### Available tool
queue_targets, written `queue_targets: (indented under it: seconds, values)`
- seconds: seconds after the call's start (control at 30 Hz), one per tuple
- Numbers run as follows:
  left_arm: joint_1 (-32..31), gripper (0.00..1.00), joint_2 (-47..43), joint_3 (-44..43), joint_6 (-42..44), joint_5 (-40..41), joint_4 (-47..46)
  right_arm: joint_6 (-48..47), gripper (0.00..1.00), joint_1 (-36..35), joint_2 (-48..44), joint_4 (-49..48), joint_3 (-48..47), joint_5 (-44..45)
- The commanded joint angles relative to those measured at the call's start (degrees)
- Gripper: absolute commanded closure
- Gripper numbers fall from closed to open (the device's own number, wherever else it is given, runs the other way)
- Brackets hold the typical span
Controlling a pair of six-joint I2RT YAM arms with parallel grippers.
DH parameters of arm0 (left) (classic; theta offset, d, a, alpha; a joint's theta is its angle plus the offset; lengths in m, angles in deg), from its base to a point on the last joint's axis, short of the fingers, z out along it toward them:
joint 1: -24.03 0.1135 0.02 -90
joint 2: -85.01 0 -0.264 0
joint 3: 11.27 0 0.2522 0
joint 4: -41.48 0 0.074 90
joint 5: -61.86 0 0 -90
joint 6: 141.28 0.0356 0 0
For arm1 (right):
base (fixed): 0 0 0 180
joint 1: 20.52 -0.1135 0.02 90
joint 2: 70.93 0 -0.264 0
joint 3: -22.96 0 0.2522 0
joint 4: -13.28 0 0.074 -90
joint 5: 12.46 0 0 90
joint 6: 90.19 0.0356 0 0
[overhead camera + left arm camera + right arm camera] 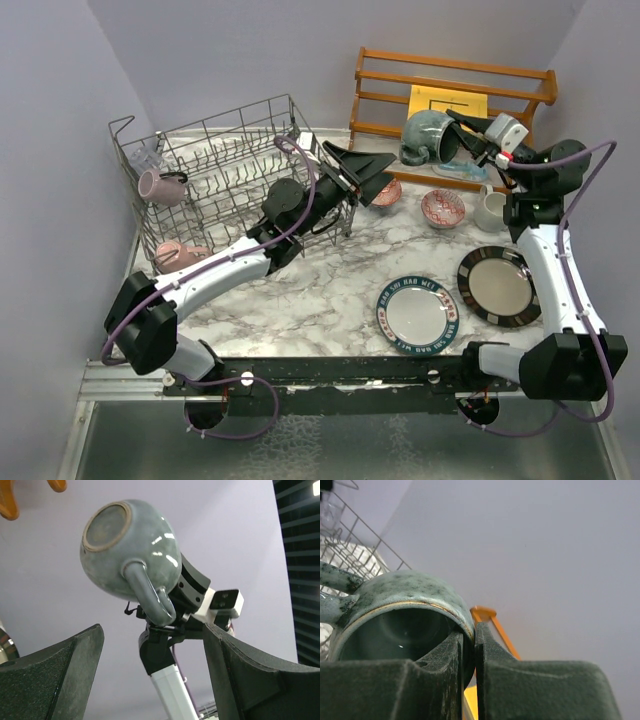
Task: Load the mixed dishes into the dish rack
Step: Pick up the cup at the center of the board.
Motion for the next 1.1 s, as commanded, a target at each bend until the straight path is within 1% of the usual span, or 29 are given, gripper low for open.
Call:
queue_targets:
  seconds: [0.0, 0.1, 0.23, 0.37, 0.57, 0.7, 1.07]
  values:
    - [-0.68, 0.17, 1.33, -2.18, -3.74, 1.72, -4.36, 6.57, 0.99, -0.13, -2.56, -20.28, 1.23, -3.17]
    - [-1.38, 0.18, 2.70, -3.26, -4.47, 0.92, -4.72, 7.43, 0.99, -0.12, -2.57, -24.12, 2.56, -5.08]
    - [-2.29, 0.19, 4.74, -4.68, -6.03, -0.32, -5.73, 7.77, 0.99, -0.13, -2.67, -26.28, 3.48, -6.66]
    - [-2.93, 0.23, 5.50, -5.36, -6.45, -0.67, -6.35, 7.74, 0.99, -0.12, -2.65, -27.16, 4.10, -6.95]
    - [-3.80, 0.31, 6.03, -6.78, -6.42, -0.99, -5.14, 7.22, 0.99, -0.13, -2.56, -27.51, 4.98, -8.70]
    - [-4.36, 0.32, 6.80, -7.36, -7.07, -1.62, -5.14, 7.01, 0.99, -0.13, -2.54, -27.94, 5.37, -9.18]
    - [-4.83, 0.49, 8.90, -9.26, -7.47, -3.20, -4.77, 6.83, 0.99, -0.13, -2.84, -28.43, 6.33, -12.32]
